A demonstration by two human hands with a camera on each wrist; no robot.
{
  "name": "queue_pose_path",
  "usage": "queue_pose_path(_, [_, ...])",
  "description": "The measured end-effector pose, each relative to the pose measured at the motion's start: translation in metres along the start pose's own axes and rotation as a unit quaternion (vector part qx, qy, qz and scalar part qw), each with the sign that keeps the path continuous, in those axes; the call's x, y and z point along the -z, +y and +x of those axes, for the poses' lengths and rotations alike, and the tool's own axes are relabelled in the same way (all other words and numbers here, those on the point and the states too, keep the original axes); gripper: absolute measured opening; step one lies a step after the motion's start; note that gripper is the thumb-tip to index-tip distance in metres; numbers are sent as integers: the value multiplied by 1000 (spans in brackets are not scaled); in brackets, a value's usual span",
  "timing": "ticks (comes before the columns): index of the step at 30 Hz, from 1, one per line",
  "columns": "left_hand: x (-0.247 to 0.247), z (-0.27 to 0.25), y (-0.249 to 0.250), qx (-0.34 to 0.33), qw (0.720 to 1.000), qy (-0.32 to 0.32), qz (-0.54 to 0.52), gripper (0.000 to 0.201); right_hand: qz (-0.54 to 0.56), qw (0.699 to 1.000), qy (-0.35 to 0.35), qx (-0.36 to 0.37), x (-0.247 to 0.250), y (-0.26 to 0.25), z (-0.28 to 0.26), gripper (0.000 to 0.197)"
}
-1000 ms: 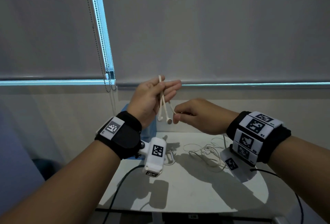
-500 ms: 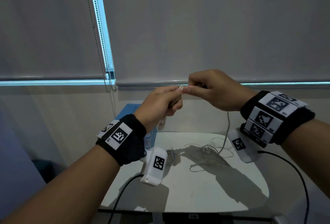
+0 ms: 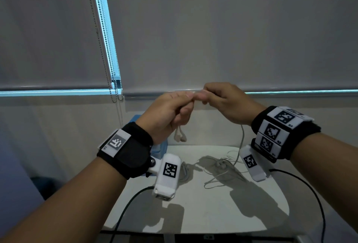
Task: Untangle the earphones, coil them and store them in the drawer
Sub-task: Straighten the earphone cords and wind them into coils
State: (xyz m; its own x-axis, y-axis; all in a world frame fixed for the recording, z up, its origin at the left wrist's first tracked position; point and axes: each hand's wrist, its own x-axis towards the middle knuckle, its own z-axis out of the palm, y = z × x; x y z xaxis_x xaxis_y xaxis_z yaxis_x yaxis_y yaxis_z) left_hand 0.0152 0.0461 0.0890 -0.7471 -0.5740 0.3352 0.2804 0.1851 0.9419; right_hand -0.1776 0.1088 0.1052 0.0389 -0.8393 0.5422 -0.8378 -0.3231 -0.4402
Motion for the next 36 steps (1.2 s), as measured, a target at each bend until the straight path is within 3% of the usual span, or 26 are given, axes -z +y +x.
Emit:
queue_pose_path(5, [-1,1,12,-56,989,101,-88,30,-19,992,-119,-26,-16,-1,-17,31])
queue_pose_path(8, [3,1,6,-56,977,156,-134,35,-11,988,-156,-14,-19,-16,-27,29])
queue_pose_path(11, [1,0,-7,-57,982,171,-56,42,-20,984,-179,-3,-10,-38,-29,30])
queue_pose_path(14, [-2,-1,-12,-65,987,134,60,39,-15,980,-199,9,2,-51,-29,27])
queue_pose_path(20, [-5,-12,-12,-42,983,55,172,30,46,991,-124,12,26,-47,-16,30])
queue_pose_path(24, [-12,-17,-8,-40,989,48,131,34,11,997,-77,13,27,-31,-7,34])
queue_pose_path(30, [-17,-9,1,-41,991,68,108,32,112,989,-96,-1,18,-27,-10,33])
queue_pose_path(32, [-19,-7,1,-33,992,66,107,34,77,992,-93,28,17,-33,-9,33])
queue_pose_path(36, [-20,-8,0,-18,997,64,50,32,16,998,-24,50,18,-32,2,33])
